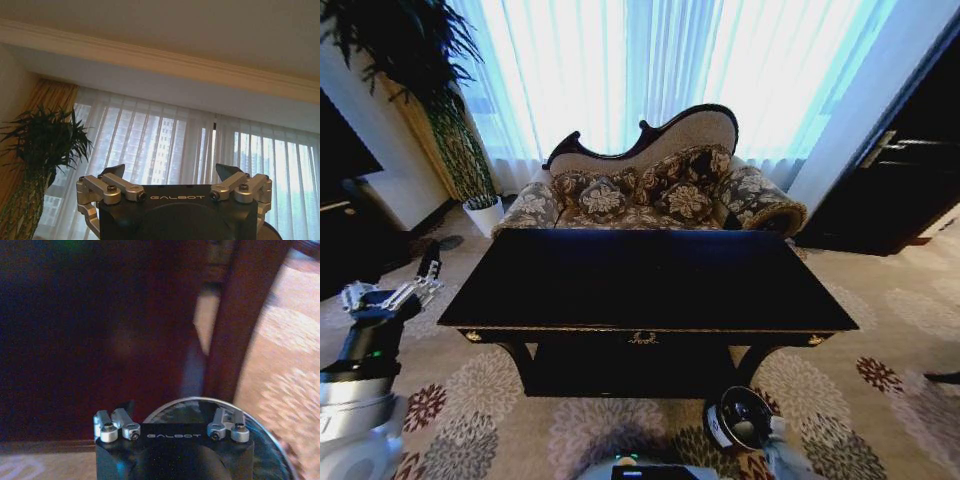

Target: Move to the front of the table and place the trash on the table into the trash bin.

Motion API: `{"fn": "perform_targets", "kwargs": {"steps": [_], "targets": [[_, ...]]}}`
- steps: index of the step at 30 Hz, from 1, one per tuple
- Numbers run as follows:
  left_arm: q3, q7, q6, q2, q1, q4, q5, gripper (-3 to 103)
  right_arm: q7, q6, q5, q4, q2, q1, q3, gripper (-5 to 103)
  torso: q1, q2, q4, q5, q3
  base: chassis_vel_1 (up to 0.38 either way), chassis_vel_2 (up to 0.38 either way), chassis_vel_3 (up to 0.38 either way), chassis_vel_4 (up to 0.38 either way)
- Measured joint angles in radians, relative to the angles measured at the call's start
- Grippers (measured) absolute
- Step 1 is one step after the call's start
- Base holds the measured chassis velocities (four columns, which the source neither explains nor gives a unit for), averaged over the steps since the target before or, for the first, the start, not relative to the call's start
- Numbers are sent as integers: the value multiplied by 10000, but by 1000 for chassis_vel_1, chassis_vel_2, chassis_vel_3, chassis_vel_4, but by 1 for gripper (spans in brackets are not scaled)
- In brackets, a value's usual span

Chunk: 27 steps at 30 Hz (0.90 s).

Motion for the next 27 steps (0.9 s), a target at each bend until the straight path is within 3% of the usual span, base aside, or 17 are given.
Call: {"fn": "perform_targets", "kwargs": {"steps": [3, 5, 7, 9, 13, 17, 18, 21, 24, 27], "targets": [[37, 4, -1, -16, 0, 0, 6, 100, -438, 415, -385, 703, -57, -509, 33, 82, 1, 0, -2, 0, 0, 0, 0, 0, 0], [91, 4, 0, -32, -12, 0, 15, 100, -1097, 1243, -753, 1536, -221, -1109, 42, 92, 0, 1, -2, 2, -1, 0, 0, 0, 0], [108, 1, 1, -37, -17, 0, 17, 100, -1403, 1588, -906, 1884, -338, -1383, 47, 92, -1, 1, 1, -2, -1, 0, 0, 0, 0], [145, -5, 6, -53, -18, 0, 21, 100, -2035, 2043, -1000, 2613, -559, -1981, 92, 99, 0, 1, -3, -2, -1, 0, 0, 0, 0], [166, -12, 10, -67, -10, 0, 27, 100, -2614, 2388, -733, 3924, -813, -2847, 252, 100, 0, 2, -2, -1, -1, 0, 0, 0, 0], [194, -35, 50, -62, -7, 0, 51, 100, -4096, 2932, -111, 6074, -1026, -4293, 752, 100, -1, 2, -2, -2, -2, 0, 0, 0, 0], [194, -35, 50, -62, -7, 0, 51, 100, -4096, 2932, -111, 6074, -1026, -4293, 752, 100, -1, 2, -2, -2, -2, 0, 0, 0, 0], [212, -43, 75, -81, 0, 0, 92, 100, -5419, 3412, 461, 6999, -1184, -4992, 933, 100, -1, 2, -3, -2, -1, 0, 0, 0, 0], [210, -44, 79, -98, 27, 0, 99, 100, -6071, 3654, 781, 7687, -1262, -5379, 990, 100, -1, 2, -2, -1, 0, 0, 0, 0, 0], [179, -45, 80, -96, 53, 0, 90, 100, -6154, 3693, 1067, 8436, -1269, -5634, 1057, 100, -1, 2, -3, 0, -1, 0, 0, 0, 0]]}}
